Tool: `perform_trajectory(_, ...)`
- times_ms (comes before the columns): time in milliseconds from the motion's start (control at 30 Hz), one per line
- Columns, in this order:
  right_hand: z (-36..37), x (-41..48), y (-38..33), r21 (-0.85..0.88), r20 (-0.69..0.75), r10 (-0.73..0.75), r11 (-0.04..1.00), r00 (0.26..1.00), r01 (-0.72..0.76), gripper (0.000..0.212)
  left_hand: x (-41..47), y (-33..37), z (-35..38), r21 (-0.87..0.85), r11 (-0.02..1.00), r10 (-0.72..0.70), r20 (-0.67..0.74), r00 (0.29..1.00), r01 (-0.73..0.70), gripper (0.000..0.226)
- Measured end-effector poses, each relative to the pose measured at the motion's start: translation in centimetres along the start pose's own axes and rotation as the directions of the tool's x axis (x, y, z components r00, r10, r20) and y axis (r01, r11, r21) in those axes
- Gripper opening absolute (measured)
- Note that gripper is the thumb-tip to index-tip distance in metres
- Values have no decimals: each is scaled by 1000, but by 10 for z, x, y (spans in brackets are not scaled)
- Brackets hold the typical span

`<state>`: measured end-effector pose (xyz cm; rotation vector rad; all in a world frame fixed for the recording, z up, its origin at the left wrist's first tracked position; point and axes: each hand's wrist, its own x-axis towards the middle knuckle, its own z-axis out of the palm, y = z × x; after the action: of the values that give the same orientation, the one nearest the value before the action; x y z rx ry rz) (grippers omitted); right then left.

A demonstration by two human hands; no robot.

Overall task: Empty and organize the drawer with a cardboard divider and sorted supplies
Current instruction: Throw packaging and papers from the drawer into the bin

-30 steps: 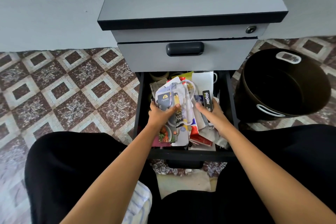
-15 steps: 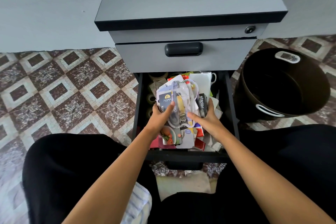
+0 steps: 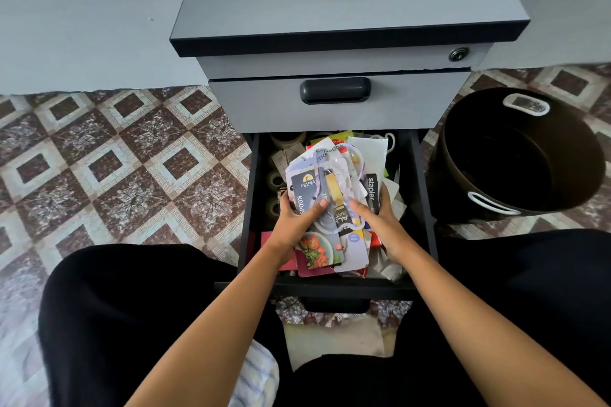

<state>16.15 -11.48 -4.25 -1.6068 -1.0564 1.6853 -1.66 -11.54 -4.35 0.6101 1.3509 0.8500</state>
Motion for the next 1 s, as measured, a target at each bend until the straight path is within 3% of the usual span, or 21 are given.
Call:
perform_trajectory(100,5,-9,-9,14,-14,-50,999,999,50,120,0,2,0,12,1000,23,-5,1000,-23,65)
perform_trajectory(300,10,-14,-9,45,-50,-188,981,981,190,86,-2,-2,-2,18,989,148,-14,989,-148,99)
perform_trajectory(533,12,-19,-13,53,-46,-213,975,976,215,86,-9,4,-2,27,972,232,-1,973,-231,110)
perform_trajectory(700,14,-24,-17,2,-102,-281,959,954,282,82,-15,12,1,75,950,301,44,953,-304,93)
perform_trajectory(1000,14,-33,-25,1,-89,-320,947,943,321,74,-23,18,3,16,952,306,33,951,-307,85)
